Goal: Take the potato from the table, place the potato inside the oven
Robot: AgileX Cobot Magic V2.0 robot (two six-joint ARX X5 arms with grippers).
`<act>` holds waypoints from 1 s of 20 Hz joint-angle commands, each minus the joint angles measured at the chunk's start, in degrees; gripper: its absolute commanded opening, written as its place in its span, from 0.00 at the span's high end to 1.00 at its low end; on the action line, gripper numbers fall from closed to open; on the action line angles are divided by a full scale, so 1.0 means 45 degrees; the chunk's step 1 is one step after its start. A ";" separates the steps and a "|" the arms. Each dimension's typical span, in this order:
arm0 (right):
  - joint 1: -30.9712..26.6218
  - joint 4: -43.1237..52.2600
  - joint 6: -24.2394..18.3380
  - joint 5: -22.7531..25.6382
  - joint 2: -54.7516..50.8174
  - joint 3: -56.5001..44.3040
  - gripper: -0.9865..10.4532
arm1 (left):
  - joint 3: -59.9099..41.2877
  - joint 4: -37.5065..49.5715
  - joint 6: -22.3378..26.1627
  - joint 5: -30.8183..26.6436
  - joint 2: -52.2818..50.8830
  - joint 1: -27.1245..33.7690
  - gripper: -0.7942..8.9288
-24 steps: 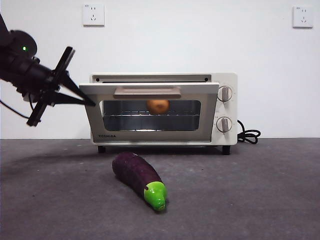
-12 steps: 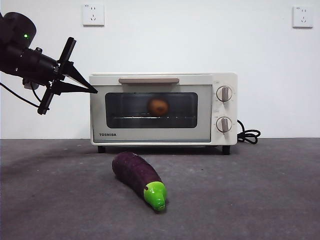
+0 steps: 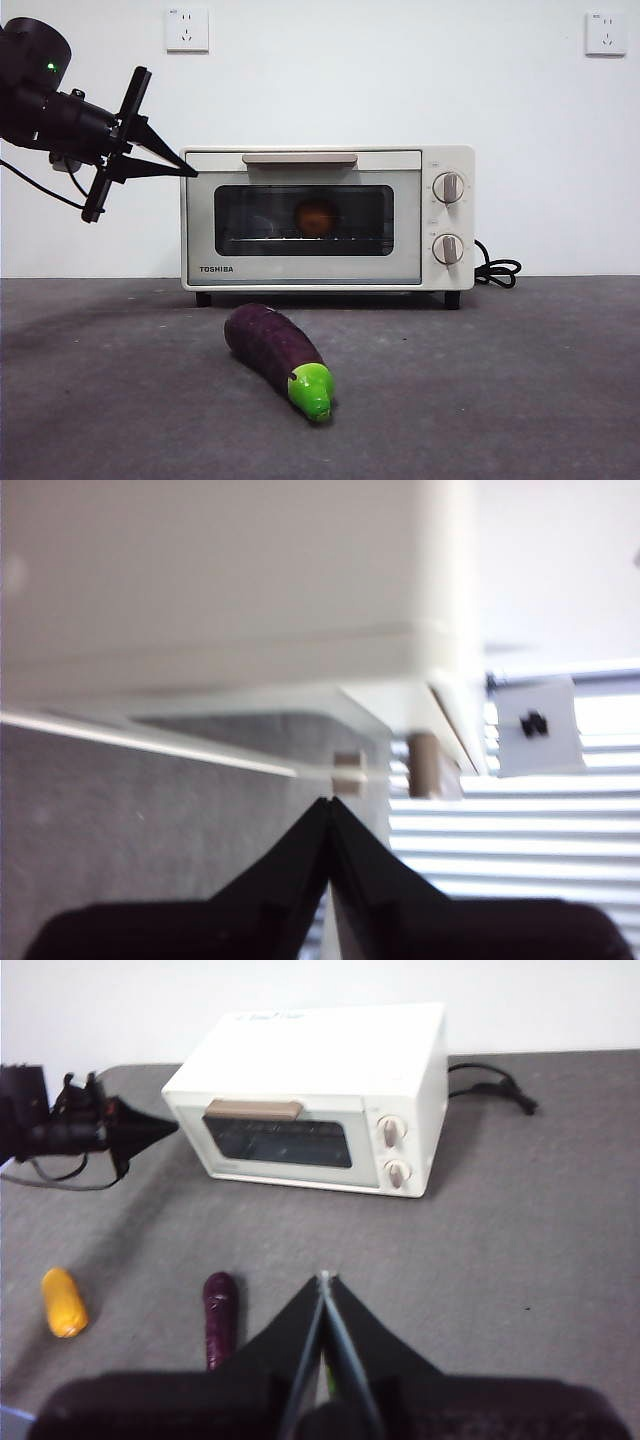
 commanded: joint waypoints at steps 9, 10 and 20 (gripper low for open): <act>0.0019 -0.0228 0.0063 0.0991 -0.0044 -0.0029 0.91 | -0.0015 -0.0554 0.2696 0.1171 -0.1807 -0.0146 0.92; 0.0019 -0.0228 0.0063 0.1093 -0.0029 -0.0029 0.91 | -0.0015 -0.1020 0.3337 0.1127 -0.2171 -0.0194 0.92; 0.0019 -0.0277 0.0102 0.1205 -0.0029 -0.0029 0.91 | -0.0015 -0.9146 1.0632 -0.1574 -0.6217 -0.0622 0.92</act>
